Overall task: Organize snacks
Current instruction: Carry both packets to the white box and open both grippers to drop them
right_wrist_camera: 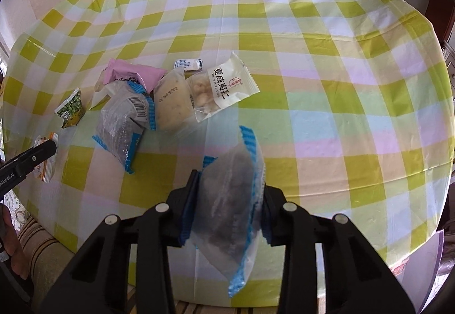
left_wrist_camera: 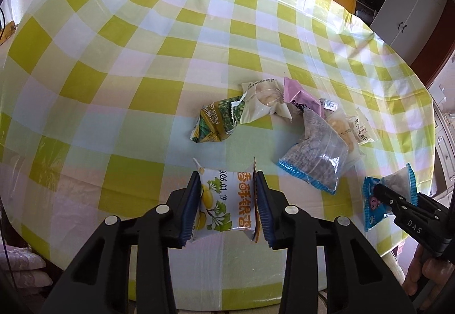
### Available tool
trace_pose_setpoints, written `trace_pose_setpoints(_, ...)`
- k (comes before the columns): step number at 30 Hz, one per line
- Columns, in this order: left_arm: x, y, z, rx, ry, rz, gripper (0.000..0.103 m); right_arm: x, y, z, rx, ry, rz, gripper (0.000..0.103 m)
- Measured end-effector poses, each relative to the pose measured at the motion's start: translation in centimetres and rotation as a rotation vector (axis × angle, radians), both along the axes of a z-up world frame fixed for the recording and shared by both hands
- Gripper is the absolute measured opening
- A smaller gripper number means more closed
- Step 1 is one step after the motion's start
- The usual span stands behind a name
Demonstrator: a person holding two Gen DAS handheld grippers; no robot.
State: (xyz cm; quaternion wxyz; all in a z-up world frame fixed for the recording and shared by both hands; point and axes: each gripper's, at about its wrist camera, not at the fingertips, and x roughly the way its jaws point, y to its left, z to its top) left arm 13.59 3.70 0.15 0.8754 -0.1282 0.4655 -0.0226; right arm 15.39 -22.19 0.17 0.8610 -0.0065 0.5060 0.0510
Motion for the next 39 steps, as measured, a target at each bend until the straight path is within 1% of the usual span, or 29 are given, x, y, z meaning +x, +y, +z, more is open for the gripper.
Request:
trace_pose_setpoints(10,-3.4,-1.4,2.0,-0.033,-0.044,-0.033,0.036,-2.9,-1.6,1.4,0.011,-0.011,-0.021,0.03)
trace_pose_setpoints(17,-5.1,-2.9,3.0,-0.049,-0.066,-0.074,0.036,-4.5,-2.6,2.8,0.018,-0.035,-0.035,0.03)
trace_pose_setpoints(30,-6.4,-4.9,4.3,-0.069,-0.101,-0.116,0.036,-6.4,-4.4,5.3,0.033,-0.081,-0.061,0.03)
trace_pose_setpoints(39,-6.8,-6.1,4.6,-0.116,-0.107,-0.154,0.036,-7.3,-5.9,6.2,0.036,-0.103,-0.089,0.03)
